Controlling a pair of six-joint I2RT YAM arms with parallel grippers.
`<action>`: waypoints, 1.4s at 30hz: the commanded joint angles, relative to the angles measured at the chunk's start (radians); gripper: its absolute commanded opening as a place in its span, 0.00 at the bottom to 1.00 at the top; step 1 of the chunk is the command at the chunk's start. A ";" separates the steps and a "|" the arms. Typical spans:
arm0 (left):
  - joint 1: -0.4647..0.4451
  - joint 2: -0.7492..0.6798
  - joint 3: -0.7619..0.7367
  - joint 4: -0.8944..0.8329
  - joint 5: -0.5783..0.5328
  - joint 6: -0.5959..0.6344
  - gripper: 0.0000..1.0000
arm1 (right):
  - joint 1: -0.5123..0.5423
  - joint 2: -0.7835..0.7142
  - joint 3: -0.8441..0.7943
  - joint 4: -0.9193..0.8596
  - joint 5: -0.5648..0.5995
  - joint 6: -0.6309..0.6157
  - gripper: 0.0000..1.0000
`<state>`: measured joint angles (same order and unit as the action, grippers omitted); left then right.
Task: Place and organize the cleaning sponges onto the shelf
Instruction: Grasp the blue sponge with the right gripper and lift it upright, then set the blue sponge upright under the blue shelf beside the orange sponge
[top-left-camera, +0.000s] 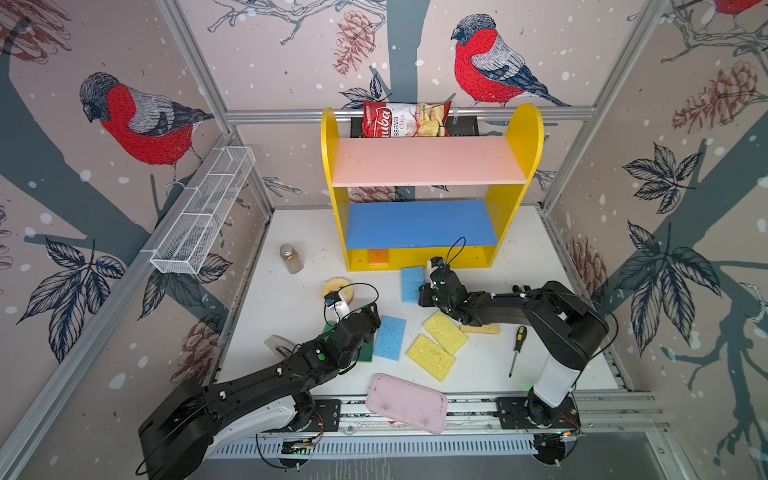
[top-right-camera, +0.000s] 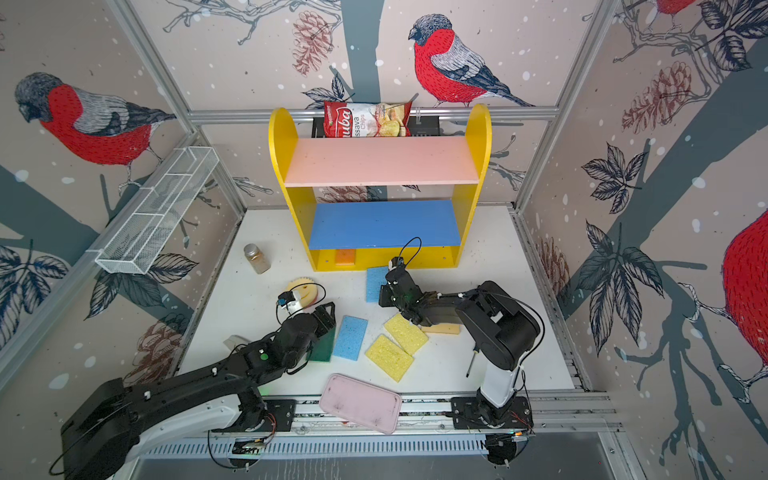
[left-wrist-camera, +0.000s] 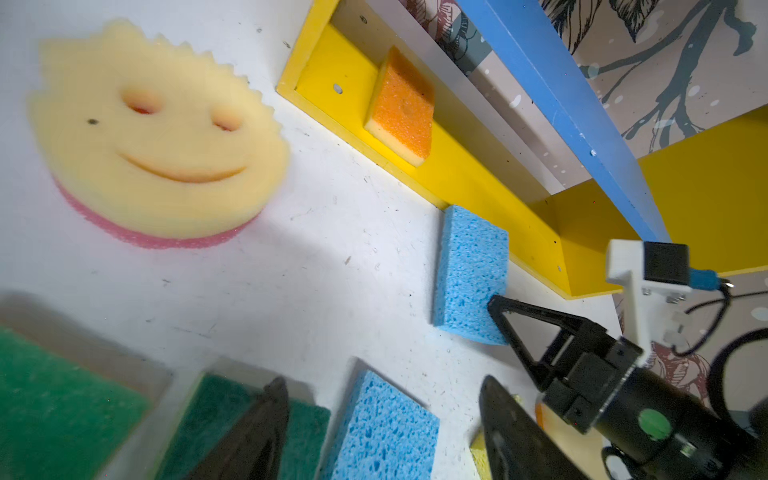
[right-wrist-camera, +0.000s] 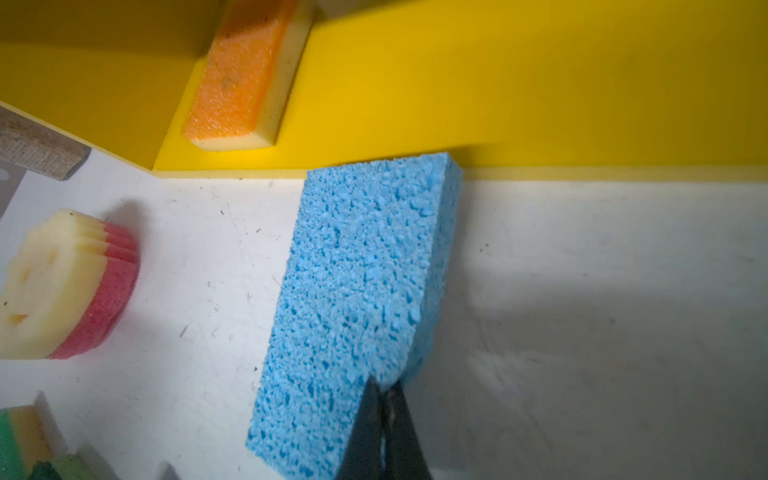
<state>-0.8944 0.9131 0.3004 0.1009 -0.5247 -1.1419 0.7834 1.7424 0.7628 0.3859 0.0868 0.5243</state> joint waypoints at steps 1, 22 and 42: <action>-0.001 -0.044 -0.020 -0.041 -0.035 -0.017 0.72 | 0.005 -0.048 -0.034 0.103 0.069 -0.050 0.00; -0.001 -0.170 -0.052 -0.121 -0.061 -0.040 0.73 | -0.012 0.202 0.203 0.211 0.227 -0.128 0.01; -0.001 -0.143 -0.047 -0.106 -0.056 -0.040 0.73 | -0.068 0.128 0.131 0.142 0.186 -0.034 0.34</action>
<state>-0.8944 0.7673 0.2493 -0.0093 -0.5751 -1.1893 0.7136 1.9141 0.9302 0.5339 0.3103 0.4343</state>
